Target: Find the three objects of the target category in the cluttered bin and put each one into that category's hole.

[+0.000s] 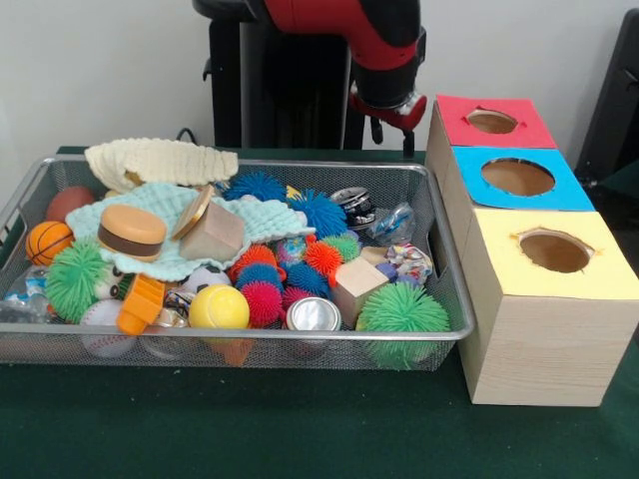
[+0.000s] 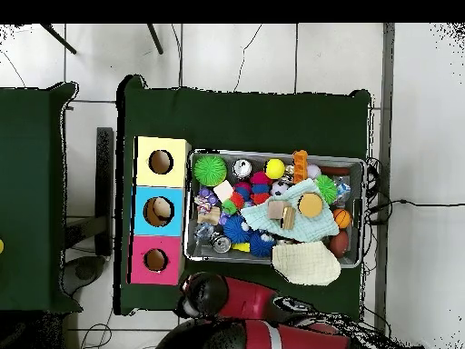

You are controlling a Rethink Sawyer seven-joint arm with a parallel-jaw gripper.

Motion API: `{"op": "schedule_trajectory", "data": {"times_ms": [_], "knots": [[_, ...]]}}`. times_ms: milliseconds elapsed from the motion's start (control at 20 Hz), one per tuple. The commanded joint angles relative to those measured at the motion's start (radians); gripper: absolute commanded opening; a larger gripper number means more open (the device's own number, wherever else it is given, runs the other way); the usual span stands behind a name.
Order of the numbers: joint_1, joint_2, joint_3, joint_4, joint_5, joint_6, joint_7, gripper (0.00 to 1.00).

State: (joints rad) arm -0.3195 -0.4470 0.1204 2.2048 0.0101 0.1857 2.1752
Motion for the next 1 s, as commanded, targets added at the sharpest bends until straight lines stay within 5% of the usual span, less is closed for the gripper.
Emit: {"op": "schedule_trajectory", "data": {"times_ms": [50, 300, 750, 1000], "knots": [[0.008, 0.011, 0.048, -0.243, 0.098, 0.128, 0.102, 1.0], [0.063, 0.01, -0.005, -0.265, 0.083, 0.112, 0.11, 1.0], [0.169, 0.026, -0.117, -0.242, 0.035, -0.089, 0.149, 1.0], [0.176, -0.131, -0.134, -0.191, 0.02, 0.009, 0.106, 1.0]]}}
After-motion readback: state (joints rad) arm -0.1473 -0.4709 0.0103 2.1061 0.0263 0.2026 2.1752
